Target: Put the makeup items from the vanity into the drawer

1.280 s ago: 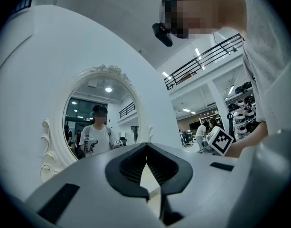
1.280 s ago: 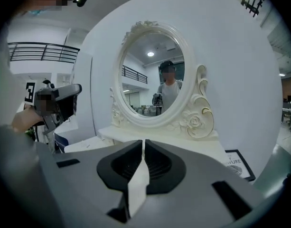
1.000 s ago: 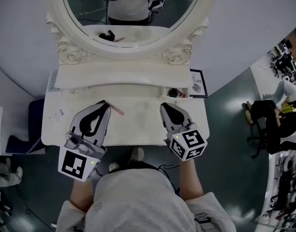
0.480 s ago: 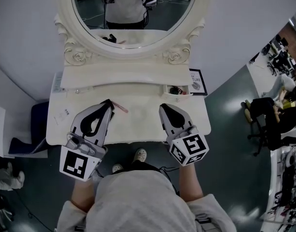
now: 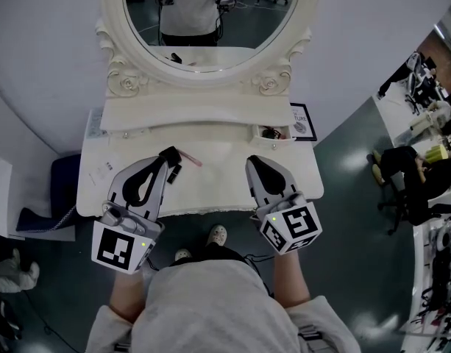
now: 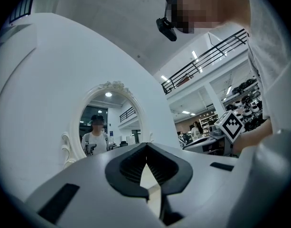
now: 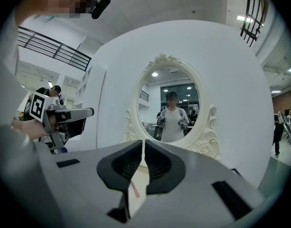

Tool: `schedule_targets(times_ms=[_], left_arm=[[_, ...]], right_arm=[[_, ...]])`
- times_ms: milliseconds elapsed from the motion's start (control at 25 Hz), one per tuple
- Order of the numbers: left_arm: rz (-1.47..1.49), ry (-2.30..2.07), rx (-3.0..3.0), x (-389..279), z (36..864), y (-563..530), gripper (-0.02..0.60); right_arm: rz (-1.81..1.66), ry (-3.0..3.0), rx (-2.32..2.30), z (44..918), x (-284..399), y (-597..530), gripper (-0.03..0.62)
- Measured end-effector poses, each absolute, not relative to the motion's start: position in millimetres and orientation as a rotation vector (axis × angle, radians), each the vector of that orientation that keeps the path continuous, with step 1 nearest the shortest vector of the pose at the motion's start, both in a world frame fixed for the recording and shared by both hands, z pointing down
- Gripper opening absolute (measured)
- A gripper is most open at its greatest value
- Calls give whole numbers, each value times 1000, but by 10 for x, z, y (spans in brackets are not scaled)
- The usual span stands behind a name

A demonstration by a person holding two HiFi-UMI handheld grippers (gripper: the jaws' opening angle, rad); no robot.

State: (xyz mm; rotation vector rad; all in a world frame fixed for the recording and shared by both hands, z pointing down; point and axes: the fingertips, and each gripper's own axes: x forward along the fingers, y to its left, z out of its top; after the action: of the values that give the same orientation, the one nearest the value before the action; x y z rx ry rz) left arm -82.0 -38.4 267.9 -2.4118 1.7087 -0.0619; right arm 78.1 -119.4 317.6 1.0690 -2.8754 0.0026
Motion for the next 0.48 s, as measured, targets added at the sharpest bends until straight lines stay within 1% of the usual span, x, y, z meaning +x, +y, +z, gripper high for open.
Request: schedule_targets(times_ms=[200,360,480], left_arm=[[45,1708,-2366,-895,2509,-256,14],[15,1704,-2381,-936,2567,-154,14],[87,1695,-2353,-945,2453,-108,14]], right_arm=[[3,-2898,1082,3117,751,-1048,31],[-1,-2904,1106,3076,747,-949,31],[-16,-2917,1118,3046,745,-869,31]])
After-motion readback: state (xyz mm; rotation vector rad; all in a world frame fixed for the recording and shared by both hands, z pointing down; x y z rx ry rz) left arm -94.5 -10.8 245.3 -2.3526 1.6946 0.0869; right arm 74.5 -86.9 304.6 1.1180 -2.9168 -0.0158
